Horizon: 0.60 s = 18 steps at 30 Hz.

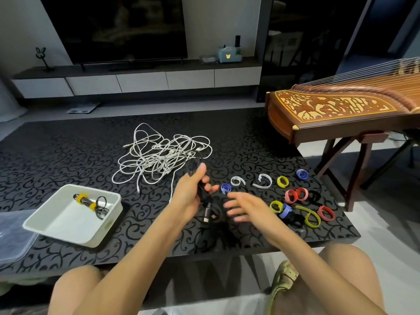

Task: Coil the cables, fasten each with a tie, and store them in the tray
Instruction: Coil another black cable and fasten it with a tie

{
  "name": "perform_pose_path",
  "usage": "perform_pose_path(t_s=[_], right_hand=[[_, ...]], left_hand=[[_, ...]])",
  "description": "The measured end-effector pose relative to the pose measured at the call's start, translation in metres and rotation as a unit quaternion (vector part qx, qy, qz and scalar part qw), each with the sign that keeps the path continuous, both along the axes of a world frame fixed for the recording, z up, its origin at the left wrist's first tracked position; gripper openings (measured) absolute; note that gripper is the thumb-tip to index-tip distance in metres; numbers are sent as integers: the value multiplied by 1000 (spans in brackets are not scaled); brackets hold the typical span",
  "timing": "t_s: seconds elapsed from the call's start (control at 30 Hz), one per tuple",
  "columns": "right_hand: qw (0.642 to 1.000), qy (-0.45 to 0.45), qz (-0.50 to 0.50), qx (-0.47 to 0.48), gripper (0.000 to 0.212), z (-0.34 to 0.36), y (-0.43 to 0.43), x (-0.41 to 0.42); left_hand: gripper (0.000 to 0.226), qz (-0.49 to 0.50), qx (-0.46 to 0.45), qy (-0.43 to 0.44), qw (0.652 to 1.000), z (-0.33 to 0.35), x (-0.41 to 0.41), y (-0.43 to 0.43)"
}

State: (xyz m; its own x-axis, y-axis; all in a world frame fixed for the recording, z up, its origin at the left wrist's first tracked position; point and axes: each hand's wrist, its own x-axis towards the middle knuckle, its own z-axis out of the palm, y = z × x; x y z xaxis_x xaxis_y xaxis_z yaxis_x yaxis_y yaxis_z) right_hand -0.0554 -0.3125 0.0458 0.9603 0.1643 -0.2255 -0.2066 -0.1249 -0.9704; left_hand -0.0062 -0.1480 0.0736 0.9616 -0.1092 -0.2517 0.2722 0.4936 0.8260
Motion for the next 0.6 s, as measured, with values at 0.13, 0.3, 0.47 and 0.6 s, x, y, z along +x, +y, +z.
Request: perform_pose_path(t_s=[0.13,0.3,0.47,0.6], right_hand=[[909,-98,-162,-371,22,-22,-37,18],[752,-132,-145,-630,22,-30,-78,11],[831,-76,-101,-541,44,-27,-119,5],[855,-87,-13,-511,45,-39,-123,9]], left_hand=[[30,15,11,0,1000,-5,12,19],[31,-23,3,30,999,-18,18,16],[27,-58,99,48,992,-28,20,-12],[21,-144,195,28,970,-39,11,-59]])
